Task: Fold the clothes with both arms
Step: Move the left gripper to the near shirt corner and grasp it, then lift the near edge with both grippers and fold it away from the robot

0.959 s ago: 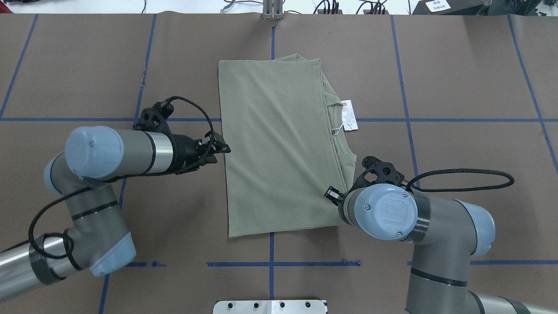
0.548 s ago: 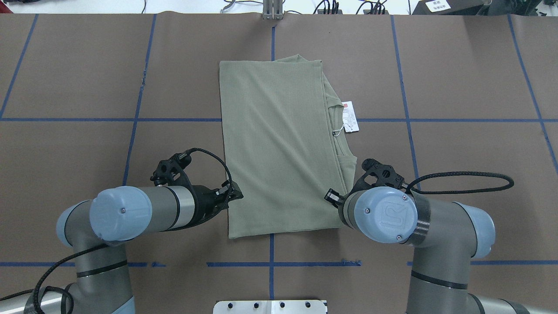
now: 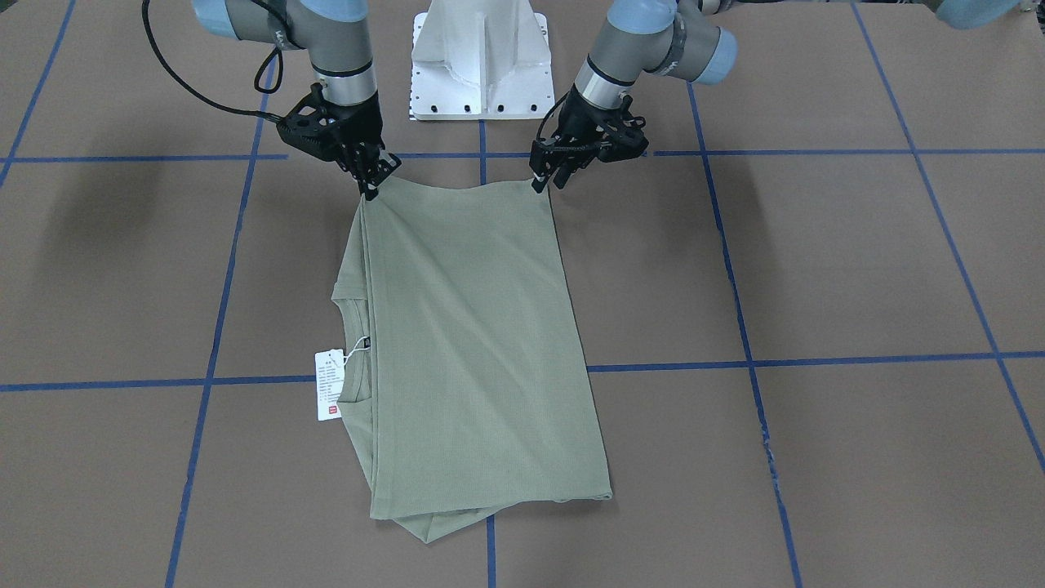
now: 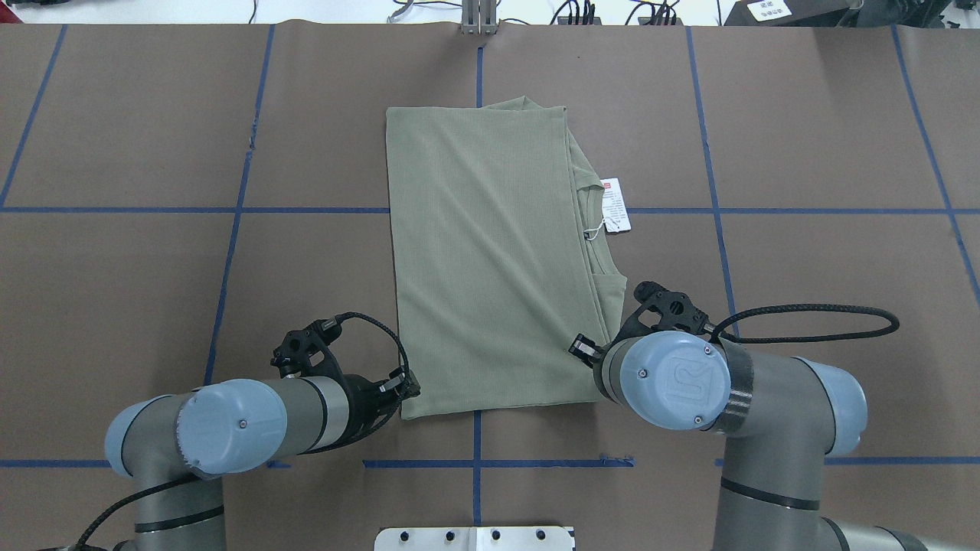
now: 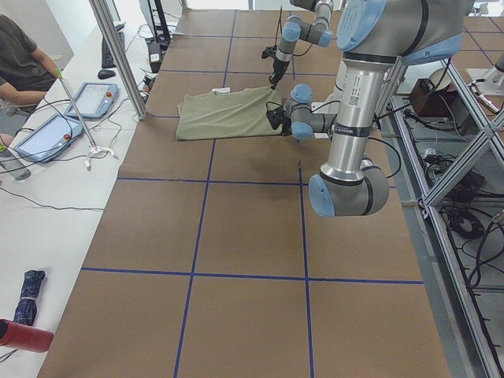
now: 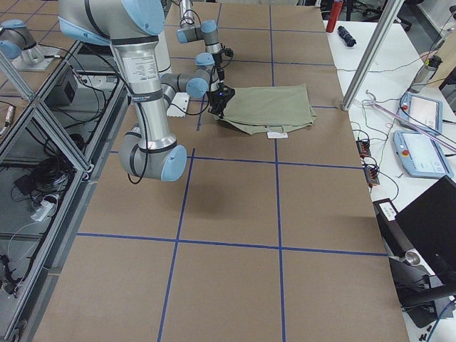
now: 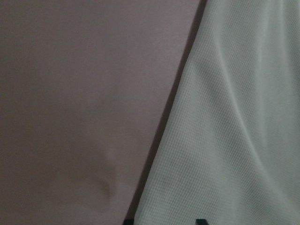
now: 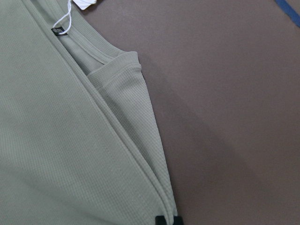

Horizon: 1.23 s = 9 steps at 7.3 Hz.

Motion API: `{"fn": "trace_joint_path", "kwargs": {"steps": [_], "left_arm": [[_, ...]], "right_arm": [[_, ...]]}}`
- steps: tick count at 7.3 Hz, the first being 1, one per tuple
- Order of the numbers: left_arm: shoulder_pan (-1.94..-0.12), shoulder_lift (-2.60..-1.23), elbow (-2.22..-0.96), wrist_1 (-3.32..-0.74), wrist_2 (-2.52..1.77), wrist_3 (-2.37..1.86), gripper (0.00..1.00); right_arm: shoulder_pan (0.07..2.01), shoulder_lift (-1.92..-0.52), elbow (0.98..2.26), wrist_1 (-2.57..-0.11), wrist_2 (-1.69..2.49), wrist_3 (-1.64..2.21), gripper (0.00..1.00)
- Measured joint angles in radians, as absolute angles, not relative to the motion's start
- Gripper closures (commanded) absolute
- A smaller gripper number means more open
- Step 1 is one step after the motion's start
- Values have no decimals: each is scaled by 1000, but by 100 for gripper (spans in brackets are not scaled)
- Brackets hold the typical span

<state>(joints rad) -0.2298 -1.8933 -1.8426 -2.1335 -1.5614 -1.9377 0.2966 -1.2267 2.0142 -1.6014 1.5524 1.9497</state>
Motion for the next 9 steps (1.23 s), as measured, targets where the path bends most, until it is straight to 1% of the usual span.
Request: {"fn": "trace_joint_path", "kwargs": {"steps": [1, 2, 3, 4, 7, 8, 9], "left_arm": [[-221, -1893, -1839, -2130, -1561, -1942, 51], [-217, -1895, -1837, -2128, -1562, -1944, 64], [-216, -1898, -1836, -2128, -1563, -1945, 89], [-215, -1901, -1835, -2128, -1563, -1945, 100], [-217, -1905, -1842, -2128, -1563, -1945, 100], [-223, -1893, -1866, -2127, -1564, -1944, 100], [-229, -1854, -1914, -2127, -1565, -1942, 100]], "right_arm": [[296, -1227, 2014, -1601, 1552, 1950, 100], [296, -1227, 2014, -1601, 1552, 1950, 100], [296, -1226, 2015, -1601, 1552, 1950, 100], [296, -1226, 2016, -1601, 1552, 1950, 100], [297, -1225, 2017, -1601, 1553, 1948, 100], [295, -1224, 2017, -1601, 1552, 1948, 100], [291, -1223, 2018, -1601, 1551, 1950, 100]]}}
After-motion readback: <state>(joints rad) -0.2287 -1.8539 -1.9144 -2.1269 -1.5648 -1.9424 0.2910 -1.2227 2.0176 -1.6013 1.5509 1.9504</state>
